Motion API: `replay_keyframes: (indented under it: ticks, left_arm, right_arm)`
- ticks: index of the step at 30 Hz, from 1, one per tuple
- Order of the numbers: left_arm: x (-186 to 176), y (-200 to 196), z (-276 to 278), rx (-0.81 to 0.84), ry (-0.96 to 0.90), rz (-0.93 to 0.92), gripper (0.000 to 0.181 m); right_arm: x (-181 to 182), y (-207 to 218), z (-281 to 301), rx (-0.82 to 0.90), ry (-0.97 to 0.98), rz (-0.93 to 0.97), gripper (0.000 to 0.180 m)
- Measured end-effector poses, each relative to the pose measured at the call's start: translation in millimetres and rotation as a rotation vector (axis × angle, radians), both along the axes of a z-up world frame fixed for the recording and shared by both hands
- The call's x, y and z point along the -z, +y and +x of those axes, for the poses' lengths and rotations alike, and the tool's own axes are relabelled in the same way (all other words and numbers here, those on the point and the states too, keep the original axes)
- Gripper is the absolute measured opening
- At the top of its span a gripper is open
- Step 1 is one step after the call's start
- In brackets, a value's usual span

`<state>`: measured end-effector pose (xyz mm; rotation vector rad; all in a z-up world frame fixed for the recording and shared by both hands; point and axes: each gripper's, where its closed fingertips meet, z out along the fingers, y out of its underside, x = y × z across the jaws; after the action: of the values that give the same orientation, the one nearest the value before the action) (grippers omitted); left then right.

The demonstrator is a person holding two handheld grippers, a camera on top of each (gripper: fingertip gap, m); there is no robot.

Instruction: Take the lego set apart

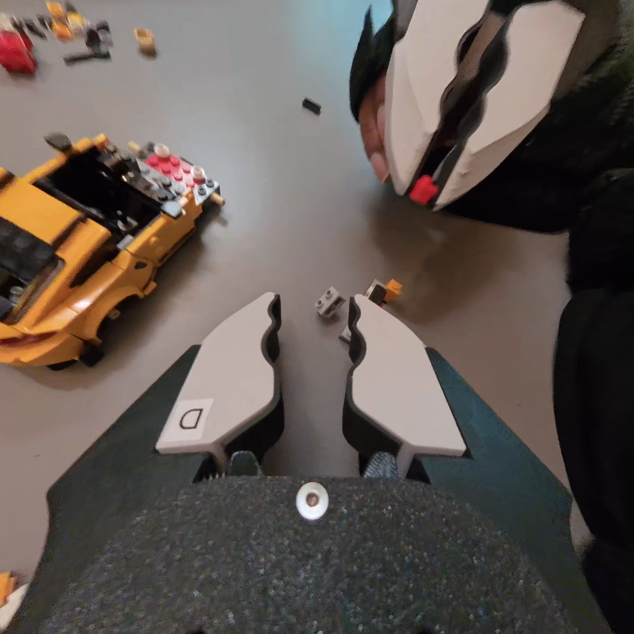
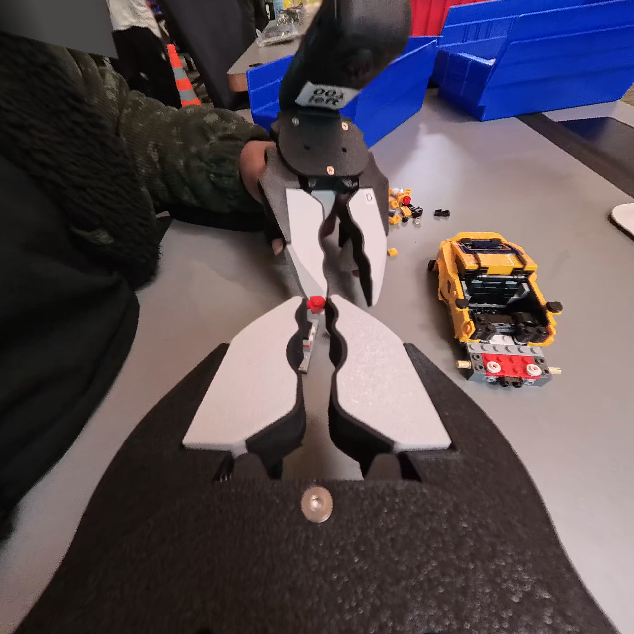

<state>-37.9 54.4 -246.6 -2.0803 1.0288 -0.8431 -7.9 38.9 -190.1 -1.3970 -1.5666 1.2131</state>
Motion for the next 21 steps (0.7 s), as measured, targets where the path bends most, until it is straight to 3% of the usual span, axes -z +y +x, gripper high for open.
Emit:
replay_keyframes:
  ticks: [2, 4, 8, 12, 15, 18, 21]
  left_arm:
    - [-13, -2, -1, 0.028, -0.039, 0.046, 0.038]
    - [-26, -17, 4, 0.11, -0.127, 0.017, 0.024]
    - [-55, -26, 17, 0.116, -0.429, -0.209, 0.024]
    - [-62, -28, 26, 0.1, -0.564, -0.403, 0.025]
    - [-57, -29, 31, 0.085, -0.581, -0.494, 0.013]
    - [-59, -24, 23, 0.068, -0.574, -0.471, 0.006]
    - [-51, 2, -18, -0.057, -0.356, -0.24, 0.006]
  right_arm:
    - [1, 0, -1, 0.009, -0.002, 0.035, 0.009]
    - [0, 0, -3, 0.025, 0.002, 0.109, 0.01]
    - [2, -8, -7, 0.017, 0.004, 0.303, 0.01]
    - [1, -12, -13, 0.024, 0.008, 0.405, 0.01]
    - [1, -11, -13, 0.034, 0.007, 0.43, 0.01]
    - [-1, -5, -13, 0.068, 0.015, 0.424, 0.01]
    - [2, 7, -9, 0.114, -0.013, 0.396, 0.014]
